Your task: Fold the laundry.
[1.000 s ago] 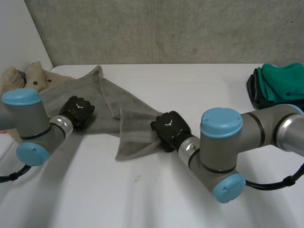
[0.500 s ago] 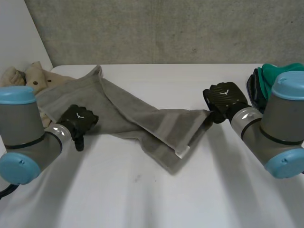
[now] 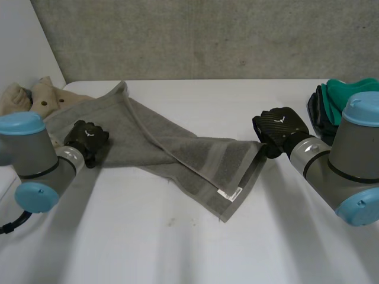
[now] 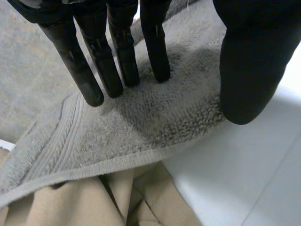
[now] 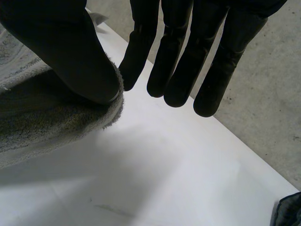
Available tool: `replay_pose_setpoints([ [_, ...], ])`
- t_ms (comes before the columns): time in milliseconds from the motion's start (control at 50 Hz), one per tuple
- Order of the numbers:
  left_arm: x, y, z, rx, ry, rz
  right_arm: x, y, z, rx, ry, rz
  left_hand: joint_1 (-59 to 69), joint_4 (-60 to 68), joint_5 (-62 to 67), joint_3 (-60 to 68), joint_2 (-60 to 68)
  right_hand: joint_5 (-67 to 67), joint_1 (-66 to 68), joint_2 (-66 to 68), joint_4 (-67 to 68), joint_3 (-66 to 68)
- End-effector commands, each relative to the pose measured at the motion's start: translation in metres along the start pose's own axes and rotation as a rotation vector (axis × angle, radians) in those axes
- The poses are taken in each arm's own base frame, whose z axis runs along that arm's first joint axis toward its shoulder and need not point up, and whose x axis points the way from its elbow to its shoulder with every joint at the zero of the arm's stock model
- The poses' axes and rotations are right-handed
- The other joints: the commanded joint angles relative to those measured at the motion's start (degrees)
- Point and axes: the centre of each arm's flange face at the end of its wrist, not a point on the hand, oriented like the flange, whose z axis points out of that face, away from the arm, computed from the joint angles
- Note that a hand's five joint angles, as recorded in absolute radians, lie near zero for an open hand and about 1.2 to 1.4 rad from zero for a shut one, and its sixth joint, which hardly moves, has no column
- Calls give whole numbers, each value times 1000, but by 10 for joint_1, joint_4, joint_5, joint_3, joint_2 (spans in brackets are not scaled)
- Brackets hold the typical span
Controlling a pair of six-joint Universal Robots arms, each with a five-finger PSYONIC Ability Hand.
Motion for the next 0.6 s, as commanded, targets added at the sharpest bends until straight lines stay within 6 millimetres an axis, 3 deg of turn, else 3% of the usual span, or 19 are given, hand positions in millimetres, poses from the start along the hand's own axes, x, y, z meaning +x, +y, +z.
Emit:
replay_pose_setpoints([
  [20,-3,7,12,-3,-7,9,1,1,0,-3,2,1,373,380,380,382,382,136,232,125,121,123],
  [40,-2,6,12,-1,-7,10,1,1,0,-4,3,1,445,453,453,455,455,136,232,125,121,123],
  [140,3,3,7,-6,8,9,2,0,1,0,7,0,446,454,454,456,455,136,232,125,121,123],
  [220,16,-6,-21,-59,91,-4,5,-4,2,11,16,-2,446,454,454,456,455,136,232,125,121,123],
  [280,40,-39,-80,-106,252,-5,15,-5,4,15,39,-2,446,454,454,456,455,136,232,125,121,123],
  [320,51,-47,-105,-131,319,-13,23,-7,5,15,55,-1,446,454,454,456,455,136,232,125,121,123],
  [380,81,-61,-166,-171,472,-42,35,-11,5,8,75,4,446,454,454,456,455,136,232,125,121,123],
  [440,104,-76,-212,-134,567,-58,42,-18,2,12,86,5,446,454,454,456,455,136,232,125,121,123],
  [480,117,-84,-231,-93,604,-77,45,-21,0,12,90,5,446,454,454,456,455,136,232,125,121,123],
  [540,124,-89,-240,-68,622,-108,44,-20,0,10,89,6,446,454,454,456,455,136,232,125,121,123],
  [560,126,-92,-241,-52,622,-122,44,-20,-1,8,88,6,247,254,254,256,256,136,232,125,121,123],
  [600,126,-95,-239,-32,607,-131,43,-19,-1,4,86,6,-15,-8,-7,-5,-6,136,232,125,121,123],
])
